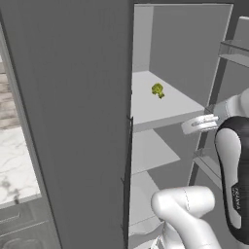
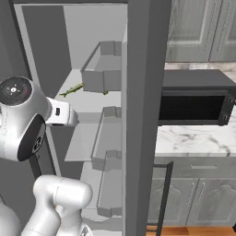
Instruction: Take the cheese, fish, and broccoli from the fridge and place them on the plate on the dining counter to create an appetizer plate.
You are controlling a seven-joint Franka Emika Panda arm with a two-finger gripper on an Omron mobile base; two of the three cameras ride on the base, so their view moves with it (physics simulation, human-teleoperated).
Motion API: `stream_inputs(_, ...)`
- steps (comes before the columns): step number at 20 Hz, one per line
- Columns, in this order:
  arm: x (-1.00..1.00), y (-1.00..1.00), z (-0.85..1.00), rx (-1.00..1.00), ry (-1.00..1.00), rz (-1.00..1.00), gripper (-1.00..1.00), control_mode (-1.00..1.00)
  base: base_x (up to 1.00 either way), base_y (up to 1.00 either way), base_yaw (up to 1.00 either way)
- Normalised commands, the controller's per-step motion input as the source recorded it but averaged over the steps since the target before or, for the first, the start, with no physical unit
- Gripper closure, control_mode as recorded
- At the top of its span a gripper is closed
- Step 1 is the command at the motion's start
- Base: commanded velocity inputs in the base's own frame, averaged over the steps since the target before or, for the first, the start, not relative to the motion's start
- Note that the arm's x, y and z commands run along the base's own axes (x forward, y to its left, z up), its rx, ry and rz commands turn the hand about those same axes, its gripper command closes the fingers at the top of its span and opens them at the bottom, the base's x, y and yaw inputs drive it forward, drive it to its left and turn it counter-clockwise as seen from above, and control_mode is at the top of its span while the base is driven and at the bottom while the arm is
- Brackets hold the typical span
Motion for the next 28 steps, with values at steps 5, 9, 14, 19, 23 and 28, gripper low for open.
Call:
stream_inputs(5,0.24,0.04,0.0,0.0,0.0,-0.13,-1.0,-1.0,0.0,0.0,0.0)
stream_inputs(9,0.39,-0.09,0.0,0.0,0.03,-0.13,-1.0,-1.0,0.0,0.0,0.0)
stream_inputs(14,0.44,-0.11,0.0,0.01,0.02,-0.07,-1.0,-1.0,0.0,0.0,0.0)
stream_inputs(19,0.46,-0.01,0.0,0.0,0.0,0.0,-1.0,-1.0,0.0,0.0,0.0)
stream_inputs(23,0.34,-0.01,0.0,0.0,0.0,0.0,-1.0,-1.0,0.0,0.0,0.0)
stream_inputs(28,0.33,-0.13,0.0,0.0,0.0,0.02,-1.0,-1.0,0.0,0.0,0.0)
